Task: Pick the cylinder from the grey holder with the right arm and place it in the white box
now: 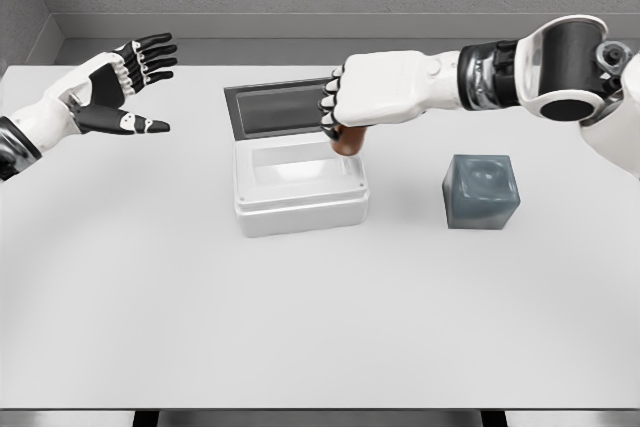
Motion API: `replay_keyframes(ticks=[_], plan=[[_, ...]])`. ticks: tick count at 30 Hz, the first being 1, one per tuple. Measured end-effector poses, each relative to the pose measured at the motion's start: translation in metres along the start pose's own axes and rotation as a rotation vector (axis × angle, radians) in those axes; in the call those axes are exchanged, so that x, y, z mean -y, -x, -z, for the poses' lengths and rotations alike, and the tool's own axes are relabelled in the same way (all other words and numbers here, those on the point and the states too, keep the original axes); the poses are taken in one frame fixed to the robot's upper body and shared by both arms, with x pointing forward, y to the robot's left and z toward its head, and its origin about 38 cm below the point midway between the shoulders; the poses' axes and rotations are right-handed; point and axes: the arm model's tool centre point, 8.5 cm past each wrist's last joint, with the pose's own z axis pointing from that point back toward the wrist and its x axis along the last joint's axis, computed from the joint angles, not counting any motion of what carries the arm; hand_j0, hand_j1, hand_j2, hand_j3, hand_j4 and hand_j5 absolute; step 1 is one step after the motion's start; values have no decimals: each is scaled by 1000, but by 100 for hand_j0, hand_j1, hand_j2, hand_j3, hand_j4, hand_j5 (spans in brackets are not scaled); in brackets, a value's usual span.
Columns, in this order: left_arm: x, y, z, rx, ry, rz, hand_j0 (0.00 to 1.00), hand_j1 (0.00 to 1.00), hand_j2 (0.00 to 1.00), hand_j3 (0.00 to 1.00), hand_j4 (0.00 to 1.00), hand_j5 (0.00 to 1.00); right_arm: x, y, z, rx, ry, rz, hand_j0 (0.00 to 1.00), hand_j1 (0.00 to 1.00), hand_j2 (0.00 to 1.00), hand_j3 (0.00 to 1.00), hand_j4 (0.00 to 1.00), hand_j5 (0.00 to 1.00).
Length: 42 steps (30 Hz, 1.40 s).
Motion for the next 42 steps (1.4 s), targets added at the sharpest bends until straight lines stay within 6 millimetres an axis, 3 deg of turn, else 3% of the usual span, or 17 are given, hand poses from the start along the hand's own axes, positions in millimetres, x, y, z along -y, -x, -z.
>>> replay_keyframes(ticks=[9, 10, 11, 12, 14, 26, 29, 34, 38, 42], plan=[[0, 0, 0, 1, 1, -1, 100, 100, 100, 100, 100, 100, 1, -2, 10, 15, 3, 5, 54, 54, 54, 54, 54, 54], [1, 0, 1, 2, 1, -1, 100, 100, 100, 100, 100, 100, 1, -2, 12, 15, 1, 5, 60, 60, 60, 60, 60, 60], [1, 0, 0, 1, 2, -1, 100, 100, 100, 100, 100, 100, 0, -2, 14, 16, 0, 5, 71, 71, 71, 71, 71, 71], [1, 0, 1, 1, 2, -1, 100, 100, 100, 100, 100, 100, 0, -2, 15, 16, -1, 7, 91, 91, 91, 91, 91, 91], [1, 0, 1, 3, 3, 0, 100, 100, 100, 100, 100, 100, -1, -1, 16, 13, 0, 10, 99, 99, 99, 99, 99, 99], [2, -2, 3, 10, 6, 0, 100, 100, 100, 100, 100, 100, -2, 1, 9, 2, 0, 12, 99, 99, 99, 99, 99, 99], [8, 0, 10, 22, 15, -17, 100, 100, 100, 100, 100, 100, -14, -5, -17, -19, -7, 14, 99, 99, 99, 99, 99, 99], [18, 0, 23, 49, 31, -38, 100, 100, 100, 100, 100, 100, -37, 1, -86, -101, 19, 129, 100, 100, 100, 100, 100, 100], [27, -1, 34, 59, 57, -43, 100, 100, 100, 100, 100, 100, -87, -16, -126, -137, 105, 371, 100, 100, 100, 100, 100, 100], [35, 0, 41, 64, 74, -53, 100, 100, 100, 100, 100, 100, -89, -13, -172, -203, 321, 522, 100, 100, 100, 100, 100, 100]])
